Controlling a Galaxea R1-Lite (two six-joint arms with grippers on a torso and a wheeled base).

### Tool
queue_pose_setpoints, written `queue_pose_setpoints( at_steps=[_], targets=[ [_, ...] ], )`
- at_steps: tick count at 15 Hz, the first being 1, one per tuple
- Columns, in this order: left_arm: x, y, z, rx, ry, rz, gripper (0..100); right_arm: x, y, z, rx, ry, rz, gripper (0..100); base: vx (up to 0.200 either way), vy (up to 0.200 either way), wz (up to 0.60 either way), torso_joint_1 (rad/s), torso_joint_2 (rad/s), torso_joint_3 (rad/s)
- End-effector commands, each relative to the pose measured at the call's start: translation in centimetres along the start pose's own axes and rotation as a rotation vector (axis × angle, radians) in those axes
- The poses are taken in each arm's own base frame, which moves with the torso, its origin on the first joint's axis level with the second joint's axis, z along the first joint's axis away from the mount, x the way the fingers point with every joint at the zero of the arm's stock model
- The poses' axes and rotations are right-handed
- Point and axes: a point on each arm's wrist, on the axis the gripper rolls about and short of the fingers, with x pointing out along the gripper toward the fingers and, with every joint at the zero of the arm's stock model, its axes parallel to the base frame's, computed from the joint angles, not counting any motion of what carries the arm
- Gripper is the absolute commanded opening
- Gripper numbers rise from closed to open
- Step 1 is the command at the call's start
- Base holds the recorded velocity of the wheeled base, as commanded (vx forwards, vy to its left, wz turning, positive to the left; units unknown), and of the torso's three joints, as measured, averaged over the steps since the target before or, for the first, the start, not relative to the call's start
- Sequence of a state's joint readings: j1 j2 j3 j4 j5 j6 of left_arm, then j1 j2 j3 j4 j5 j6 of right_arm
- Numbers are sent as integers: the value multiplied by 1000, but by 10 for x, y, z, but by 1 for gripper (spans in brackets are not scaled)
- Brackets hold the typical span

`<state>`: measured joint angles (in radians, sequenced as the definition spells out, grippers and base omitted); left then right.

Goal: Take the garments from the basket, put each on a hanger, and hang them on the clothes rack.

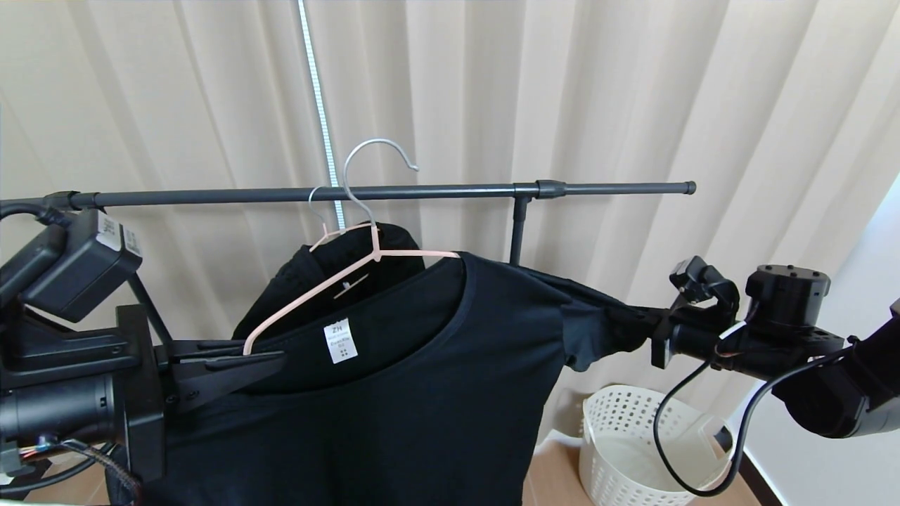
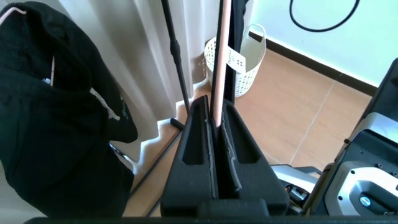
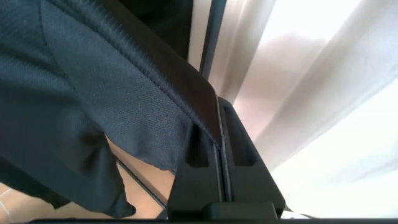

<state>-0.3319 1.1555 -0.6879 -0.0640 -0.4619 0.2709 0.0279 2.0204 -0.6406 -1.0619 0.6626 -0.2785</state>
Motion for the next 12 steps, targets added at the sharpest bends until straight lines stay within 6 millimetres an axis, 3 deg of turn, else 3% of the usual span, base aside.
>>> queue_pose_setpoints(
  at_steps=[1,5,9,12],
  targets=[
    [5,3,0,-19,13,-3,0,-2,4,-1,-22,6,8,100,0,0,0,0,0,0],
    [7,4,0,-30,19,4,0,-12,32,3,-141,11,73,100,0,0,0,0,0,0],
    [7,4,-1,-29,24,-1,0,-21,68,27,-183,-45,157,100,0,0,0,0,0,0],
    [8,3,-4,-29,32,-3,0,-24,91,45,-107,-89,214,100,0,0,0,0,0,0]
  ],
)
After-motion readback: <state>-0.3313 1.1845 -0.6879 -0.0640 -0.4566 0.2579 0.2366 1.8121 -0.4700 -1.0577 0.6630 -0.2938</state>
